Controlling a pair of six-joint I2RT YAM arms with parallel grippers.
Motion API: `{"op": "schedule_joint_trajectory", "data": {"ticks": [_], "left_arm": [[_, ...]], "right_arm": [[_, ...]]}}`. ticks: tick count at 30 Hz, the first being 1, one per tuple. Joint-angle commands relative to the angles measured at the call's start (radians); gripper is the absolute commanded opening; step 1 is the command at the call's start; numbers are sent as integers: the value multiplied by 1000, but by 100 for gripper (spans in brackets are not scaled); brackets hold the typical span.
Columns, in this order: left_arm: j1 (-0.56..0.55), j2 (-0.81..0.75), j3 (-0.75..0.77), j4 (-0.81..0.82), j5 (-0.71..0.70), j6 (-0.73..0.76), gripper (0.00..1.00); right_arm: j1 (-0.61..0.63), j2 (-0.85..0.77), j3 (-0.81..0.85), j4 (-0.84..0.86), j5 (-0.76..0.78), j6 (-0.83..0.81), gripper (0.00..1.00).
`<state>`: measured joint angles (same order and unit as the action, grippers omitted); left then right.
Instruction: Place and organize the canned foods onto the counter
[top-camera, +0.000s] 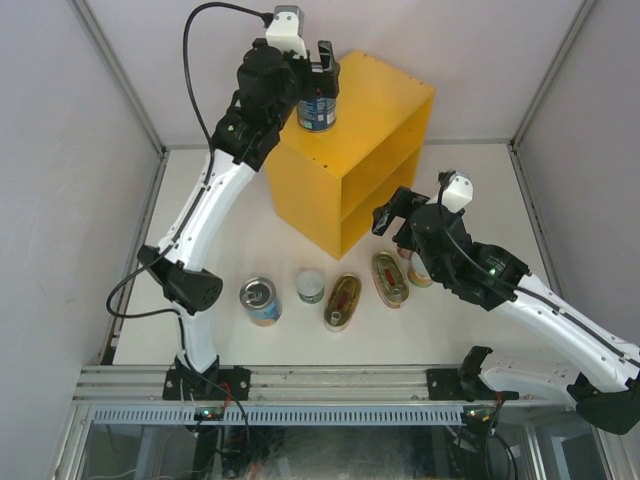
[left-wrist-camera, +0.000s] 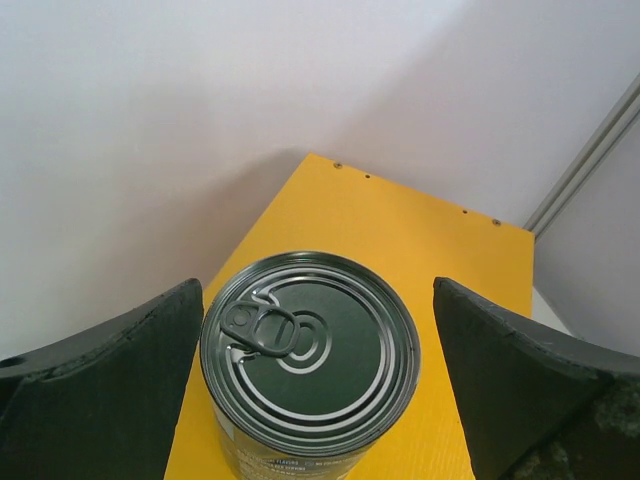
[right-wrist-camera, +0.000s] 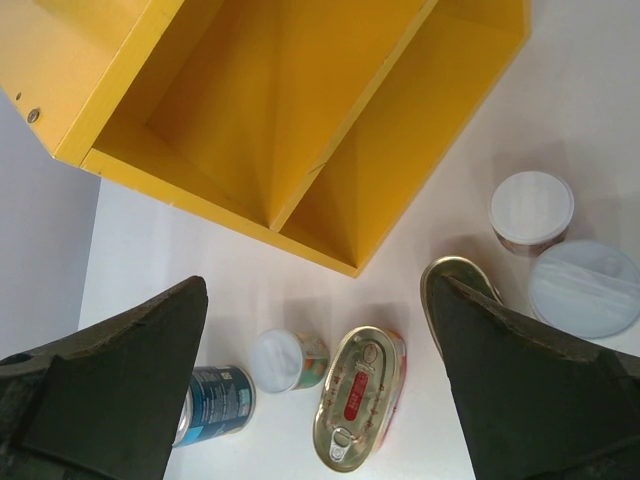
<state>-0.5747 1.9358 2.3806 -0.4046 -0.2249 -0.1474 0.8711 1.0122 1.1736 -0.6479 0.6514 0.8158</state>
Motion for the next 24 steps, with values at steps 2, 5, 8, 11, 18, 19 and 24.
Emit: {"op": "schedule_joint_trajectory", "data": {"ticks": [2, 5, 8, 11, 18, 19, 24], "left_arm": [[-15, -111, -27, 102, -22, -20, 100], [-24, -151, -65, 116, -36, -21, 100], [-30, -200, -118, 132, -50, -19, 100], [-30, -261, -185, 150, -60, -19, 99], [-36, -437, -410, 208, -52, -11, 90], [-36, -459, -461, 215, -49, -11, 88], [-36, -556, -618, 246, -22, 9, 79]], "right_arm": [[5, -16, 35, 37, 4, 9, 93], [5, -13, 38, 62, -8, 1, 93], [5, -3, 47, 90, -26, -1, 93], [3, 13, 55, 118, -55, 5, 93], [-44, 58, 93, 234, -192, 43, 85], [-54, 65, 97, 250, -217, 54, 84], [-104, 116, 132, 290, -309, 105, 84]]}}
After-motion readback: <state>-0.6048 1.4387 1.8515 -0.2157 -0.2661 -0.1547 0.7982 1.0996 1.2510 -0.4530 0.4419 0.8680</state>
